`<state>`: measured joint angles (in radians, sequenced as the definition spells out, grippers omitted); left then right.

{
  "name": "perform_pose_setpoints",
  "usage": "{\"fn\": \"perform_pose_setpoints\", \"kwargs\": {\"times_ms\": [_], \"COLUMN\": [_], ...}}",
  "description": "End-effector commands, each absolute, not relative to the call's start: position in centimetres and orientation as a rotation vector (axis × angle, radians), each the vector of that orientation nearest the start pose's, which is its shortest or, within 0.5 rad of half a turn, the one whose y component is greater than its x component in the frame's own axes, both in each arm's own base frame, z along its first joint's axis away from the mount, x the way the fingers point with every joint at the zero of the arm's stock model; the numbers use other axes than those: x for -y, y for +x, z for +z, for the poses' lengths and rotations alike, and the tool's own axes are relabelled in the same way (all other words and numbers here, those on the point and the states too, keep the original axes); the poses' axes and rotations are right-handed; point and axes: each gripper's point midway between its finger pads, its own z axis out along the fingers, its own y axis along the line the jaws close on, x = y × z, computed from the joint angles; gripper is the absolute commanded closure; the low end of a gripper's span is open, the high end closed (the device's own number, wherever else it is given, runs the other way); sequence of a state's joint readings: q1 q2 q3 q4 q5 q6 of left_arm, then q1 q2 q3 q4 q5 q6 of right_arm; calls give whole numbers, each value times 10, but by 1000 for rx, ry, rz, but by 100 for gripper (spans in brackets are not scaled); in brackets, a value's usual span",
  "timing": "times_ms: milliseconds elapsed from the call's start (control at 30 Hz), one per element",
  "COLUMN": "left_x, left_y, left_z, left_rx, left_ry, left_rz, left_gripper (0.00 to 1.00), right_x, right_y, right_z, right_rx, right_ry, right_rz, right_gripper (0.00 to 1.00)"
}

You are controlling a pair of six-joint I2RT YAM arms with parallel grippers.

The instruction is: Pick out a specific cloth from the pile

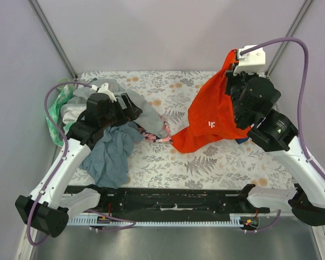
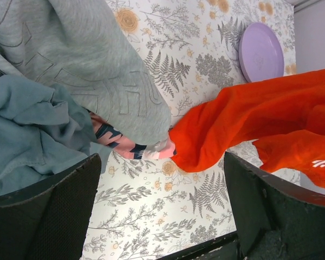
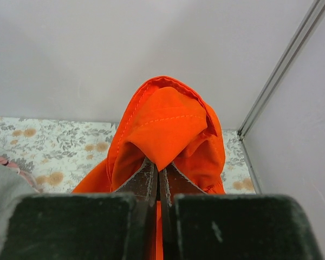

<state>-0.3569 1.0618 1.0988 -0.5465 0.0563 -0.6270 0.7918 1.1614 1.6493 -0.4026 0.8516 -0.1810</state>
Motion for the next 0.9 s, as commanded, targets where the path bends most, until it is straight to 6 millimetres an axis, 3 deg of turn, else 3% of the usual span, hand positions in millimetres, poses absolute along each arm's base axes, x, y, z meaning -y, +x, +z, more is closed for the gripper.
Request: {"fn": "perform_pose_setpoints", "kwargs": {"times_ms": [0,67,167,333,400,467,533,600,667,767,867], "left_x": [153,149,144,134,129,122,114,107,97,79,68], "left_y": [301,302,300,298,298,297,294,291,287,278,269], "left_z": [256,255,260,256,253,251,250,251,254,262,272], "left_rx": [-2136,-2140,-2136,-2121,-2123,-2126,-2125,-2116,-2095,-2047,-2009], "left_ry": [-251,-263,-273,-329,-349,-381,-413,-443,-485,-550,-580], "left_rz": [-665,-636,-612,-569,-542,-499,-461,-431,-393,-335,-313], "left_gripper": [3,3,3,3,3,2,3,2,2,2,2], "right_x": [-125,-128,-130,-140,-149,-153,-155,-153,-148,-140,-133], "right_y": [312,320,325,294,276,265,263,265,272,276,269], "right_z": [454,407,308,132,78,51,47,64,97,173,242], "right_rx": [-1578,-1655,-1830,-2158,-2281,-2376,-2431,-2433,-2370,-2197,-2018], "right_ry": [-6,43,133,317,311,293,210,146,143,163,163], "right_rz": [-71,-62,-46,33,73,65,31,-6,-16,73,212], "right_gripper": [100,100,100,100,100,99,89,69,49,2,2]}}
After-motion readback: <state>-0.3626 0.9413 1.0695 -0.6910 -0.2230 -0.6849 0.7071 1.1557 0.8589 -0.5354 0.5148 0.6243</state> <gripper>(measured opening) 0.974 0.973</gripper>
